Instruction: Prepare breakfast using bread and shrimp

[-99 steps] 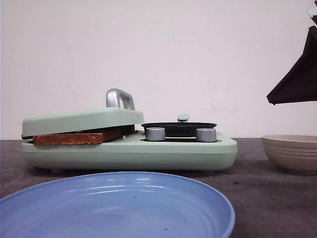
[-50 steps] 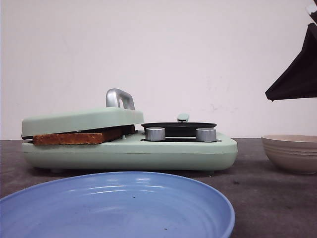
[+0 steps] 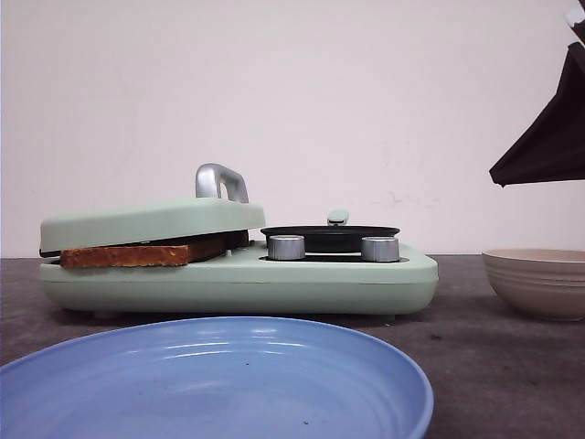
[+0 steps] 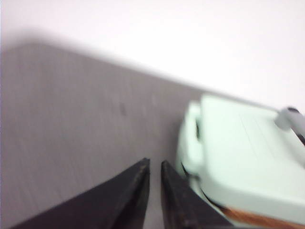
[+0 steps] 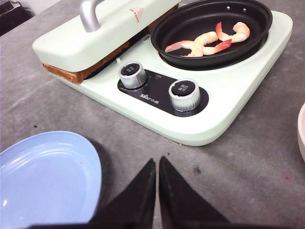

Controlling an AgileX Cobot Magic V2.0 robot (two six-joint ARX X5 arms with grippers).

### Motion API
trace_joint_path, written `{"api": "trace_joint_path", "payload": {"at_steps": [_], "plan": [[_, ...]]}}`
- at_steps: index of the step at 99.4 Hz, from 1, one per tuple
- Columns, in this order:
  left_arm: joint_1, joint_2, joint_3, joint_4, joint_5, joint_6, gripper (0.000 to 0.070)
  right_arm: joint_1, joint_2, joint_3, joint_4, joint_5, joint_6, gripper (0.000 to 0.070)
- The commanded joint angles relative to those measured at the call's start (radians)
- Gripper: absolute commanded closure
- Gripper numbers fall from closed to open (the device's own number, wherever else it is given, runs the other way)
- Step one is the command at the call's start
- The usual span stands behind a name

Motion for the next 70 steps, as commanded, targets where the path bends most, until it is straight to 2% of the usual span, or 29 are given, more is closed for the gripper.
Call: {"api": "trace_joint_path", "payload": {"at_steps": [1,10,20,24,35,48,70], "plan": [[0.046,0.000,-0.037,0.074,0.057,0.217,0.0672,0.006,0.005,0.007,0.014,0.000,0.002,0.0700],[0.100,0.000,-0.094,0.080,0.141,0.208,0.0672,0.006,0.004,0.007,0.019,0.000,0.002,0.0700],[0.123,0.000,-0.182,0.109,0.195,0.170,0.0672,0.006,0.004,0.007,0.019,0.000,0.002,0.0700],[0.124,0.000,-0.188,0.059,0.225,0.160,0.0672,0.006,0.004,0.007,0.020,0.000,0.002,0.0700],[0.130,0.000,-0.188,0.049,0.206,0.174,0.0672,0.006,0.005,0.008,0.027,0.000,0.003,0.0700],[0.151,0.000,-0.188,0.052,0.206,0.140,0.0672,0.006,0.004,0.008,0.051,0.000,0.003,0.0700],[0.151,0.002,-0.188,0.052,0.208,0.140,0.0672,0.006,0.004,0.008,0.069,0.000,0.002,0.0700]]}}
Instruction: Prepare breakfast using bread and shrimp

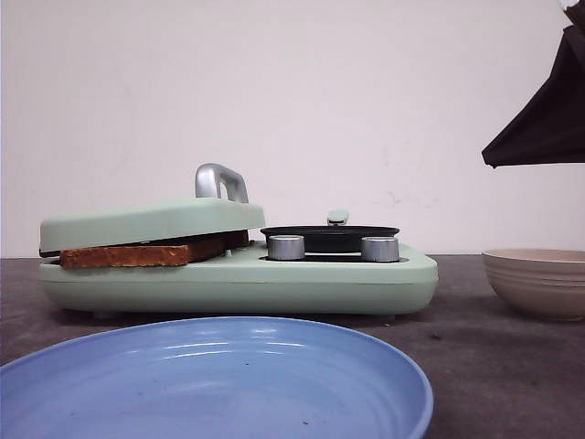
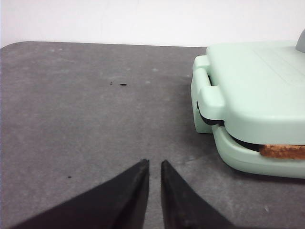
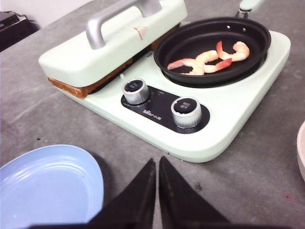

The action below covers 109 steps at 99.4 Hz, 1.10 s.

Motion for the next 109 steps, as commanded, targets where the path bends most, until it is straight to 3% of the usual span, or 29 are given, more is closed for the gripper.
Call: {"api": "trace_joint_path", "payload": {"at_steps": [1,50,61,68,81,92,109], "plan": [[-0.001,0.000,-0.018,-0.002,-0.002,-0.007,0.0672,0.006,0.004,0.008,0.013,0.000,0.003,0.0700],[-0.001,0.000,-0.018,-0.002,-0.002,-0.007,0.0672,0.006,0.003,0.008,0.012,0.000,0.003,0.0700],[0.000,0.000,-0.018,-0.002,-0.002,-0.007,0.0672,0.007,-0.047,0.008,-0.045,0.011,-0.002,0.0700],[0.000,0.000,-0.018,-0.002,-0.002,-0.007,0.0672,0.008,-0.107,0.007,-0.105,0.068,-0.061,0.0700],[0.000,0.000,-0.018,-0.002,-0.002,-0.007,0.0672,0.003,-0.261,-0.035,-0.115,0.211,-0.266,0.0700],[0.000,0.000,-0.018,-0.002,-0.002,-0.007,0.0672,-0.034,-0.404,-0.108,-0.115,0.270,-0.309,0.0700],[0.000,0.000,-0.018,-0.002,-0.002,-0.007,0.0672,-0.137,-0.591,-0.248,-0.115,0.250,-0.311,0.0700]]}}
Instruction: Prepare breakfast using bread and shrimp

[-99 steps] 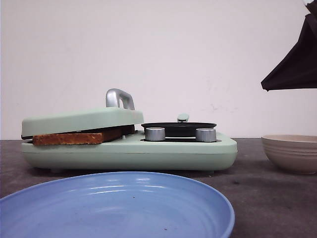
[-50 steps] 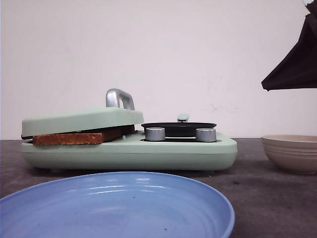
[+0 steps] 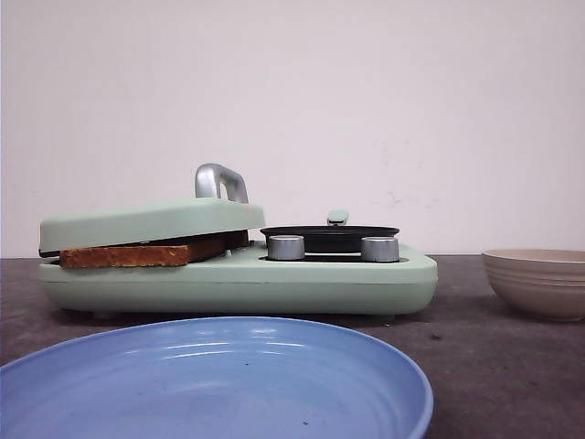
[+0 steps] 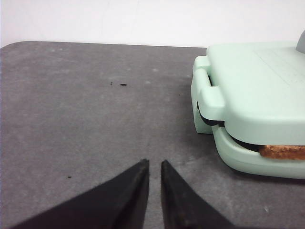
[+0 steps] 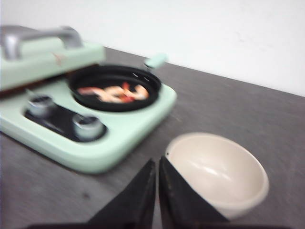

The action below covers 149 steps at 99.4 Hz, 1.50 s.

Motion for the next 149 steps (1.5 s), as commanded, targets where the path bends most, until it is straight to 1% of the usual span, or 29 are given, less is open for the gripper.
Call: {"api": "trace_joint_path", "payload": {"at_steps": [1,5,12,20,25,32,41,46,108,149], "plan": [[0.000,0.000,-0.018,-0.002,-0.002,-0.006,0.0672,-0.032,-0.068,-0.050,0.006,-0.014,-0.021,0.0700],[-0.001,-0.001,-0.018,-0.002,-0.002,-0.006,0.0672,-0.050,-0.096,-0.069,-0.015,-0.031,-0.011,0.0700],[0.000,-0.001,-0.018,-0.003,-0.002,-0.006,0.0672,-0.076,-0.089,-0.067,-0.089,-0.025,0.008,0.0700],[0.000,-0.001,-0.018,-0.002,-0.002,-0.006,0.0672,-0.090,-0.089,-0.068,-0.085,0.024,0.000,0.0700],[0.000,0.000,-0.018,-0.003,-0.003,-0.006,0.0672,-0.101,-0.089,-0.068,-0.085,0.036,0.004,0.0700],[0.000,-0.001,-0.018,-0.002,-0.001,-0.006,0.0672,-0.114,-0.089,-0.068,-0.084,0.030,0.004,0.0700],[0.000,0.000,-0.018,-0.002,0.002,-0.006,0.0672,-0.115,-0.089,-0.068,-0.069,-0.011,0.003,0.0700],[0.000,-0.001,-0.018,-0.002,0.002,-0.006,0.0672,-0.115,-0.089,-0.067,-0.055,-0.020,0.003,0.0700],[0.000,0.000,-0.018,-0.002,0.002,-0.006,0.0672,-0.140,-0.089,-0.067,0.006,-0.027,0.003,0.0700],[0.000,-0.001,-0.018,-0.002,0.002,-0.006,0.0672,-0.140,-0.089,-0.067,0.006,-0.027,0.003,0.0700]]}}
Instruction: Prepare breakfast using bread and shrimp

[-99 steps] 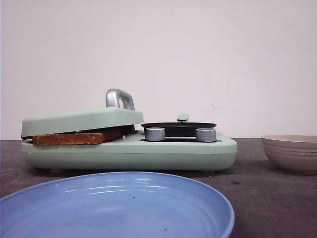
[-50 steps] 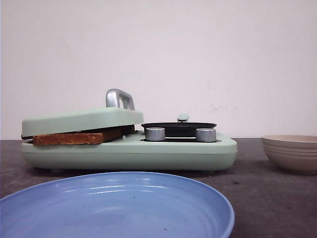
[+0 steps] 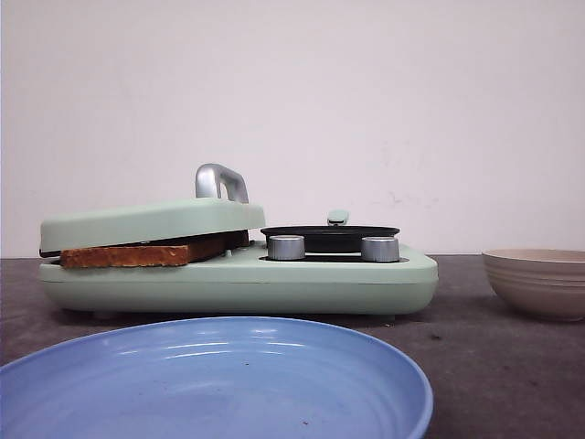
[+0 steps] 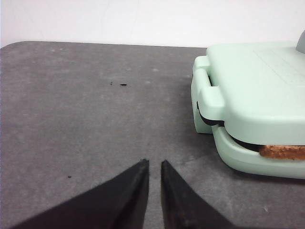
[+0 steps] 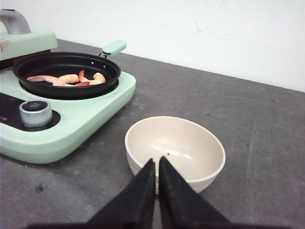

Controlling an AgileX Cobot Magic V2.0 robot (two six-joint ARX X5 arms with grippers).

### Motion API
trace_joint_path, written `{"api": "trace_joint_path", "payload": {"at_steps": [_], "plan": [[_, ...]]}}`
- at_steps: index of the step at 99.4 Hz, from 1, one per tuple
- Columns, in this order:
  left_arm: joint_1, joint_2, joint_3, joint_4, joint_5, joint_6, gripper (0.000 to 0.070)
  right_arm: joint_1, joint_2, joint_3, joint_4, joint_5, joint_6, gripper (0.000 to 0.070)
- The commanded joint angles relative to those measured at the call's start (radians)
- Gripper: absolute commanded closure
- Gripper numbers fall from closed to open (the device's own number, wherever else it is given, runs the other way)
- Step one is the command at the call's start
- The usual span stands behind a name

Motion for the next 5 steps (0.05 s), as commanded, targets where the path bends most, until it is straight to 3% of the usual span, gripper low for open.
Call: {"api": "trace_joint_path", "payload": {"at_steps": [1,5], "plan": [[0.000,-0.001,-0.018,-0.002,0.001,-0.006,0.0672,0.003,-0.001,-0.003,0.013,-0.001,0.010,0.0700],[0.000,-0.001,-0.018,-0.002,0.001,-0.006,0.0672,0.003,-0.001,-0.003,0.013,-0.001,0.010,0.0700]]}}
